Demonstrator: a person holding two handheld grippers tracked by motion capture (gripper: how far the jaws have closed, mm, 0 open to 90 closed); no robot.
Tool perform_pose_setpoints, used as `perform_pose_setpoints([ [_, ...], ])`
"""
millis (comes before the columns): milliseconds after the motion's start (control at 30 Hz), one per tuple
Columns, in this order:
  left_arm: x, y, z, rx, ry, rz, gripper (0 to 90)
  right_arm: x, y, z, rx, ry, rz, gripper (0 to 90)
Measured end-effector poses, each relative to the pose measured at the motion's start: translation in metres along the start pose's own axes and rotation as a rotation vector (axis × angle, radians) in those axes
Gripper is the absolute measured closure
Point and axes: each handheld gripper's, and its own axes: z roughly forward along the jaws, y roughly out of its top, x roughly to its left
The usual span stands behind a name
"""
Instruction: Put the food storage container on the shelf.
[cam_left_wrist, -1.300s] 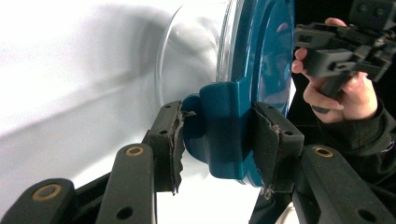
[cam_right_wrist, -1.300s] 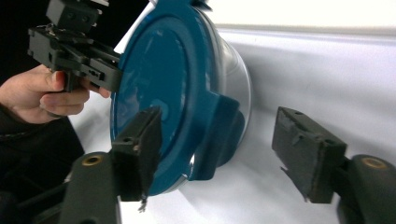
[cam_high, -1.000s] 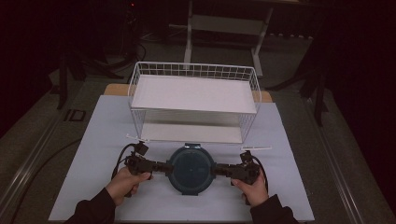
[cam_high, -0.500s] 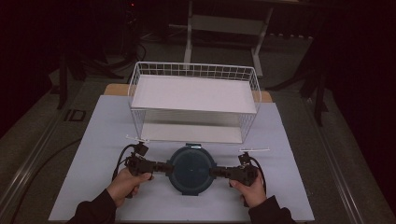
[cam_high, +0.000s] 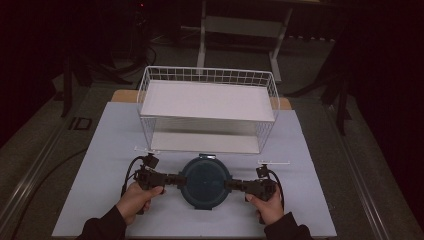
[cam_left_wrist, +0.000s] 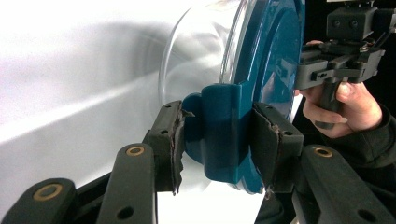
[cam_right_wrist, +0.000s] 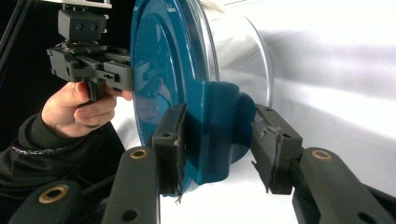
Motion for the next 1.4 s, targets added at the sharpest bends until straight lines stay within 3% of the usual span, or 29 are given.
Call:
perform_pose_setpoints([
  [233,-0.005,0.003,-0.003,-0.005,0.004,0.018,56.4,0.001,0.002,-0.002,-0.007,0.011,-0.005,57.0],
  [367,-0.013,0.011,-0.008,-0.043,0.007,0.051,56.3,0.009,0.015,-0.008,-0.031,0.006,-0.059,57.0],
  [533,-0.018,0.021,-0.01,-0.056,0.02,0.086,56.3,0.012,0.029,-0.012,-0.037,0.006,-0.095,56.9],
  [800,-0.015,0.038,-0.006,-0.11,0.017,0.126,56.1,0.012,0.047,-0.016,-0.064,-0.015,-0.143,56.9],
  [1033,-0.003,0.057,0.006,-0.135,0.022,0.159,56.0,-0.002,0.064,-0.015,-0.08,-0.033,-0.156,56.8],
  [1300,0.01,0.069,0.02,-0.167,0.022,0.177,56.0,-0.02,0.077,-0.012,-0.1,-0.056,-0.161,56.7],
  [1400,0.013,0.075,0.024,-0.176,0.032,0.166,56.0,-0.025,0.08,-0.011,-0.107,-0.057,-0.155,56.6],
])
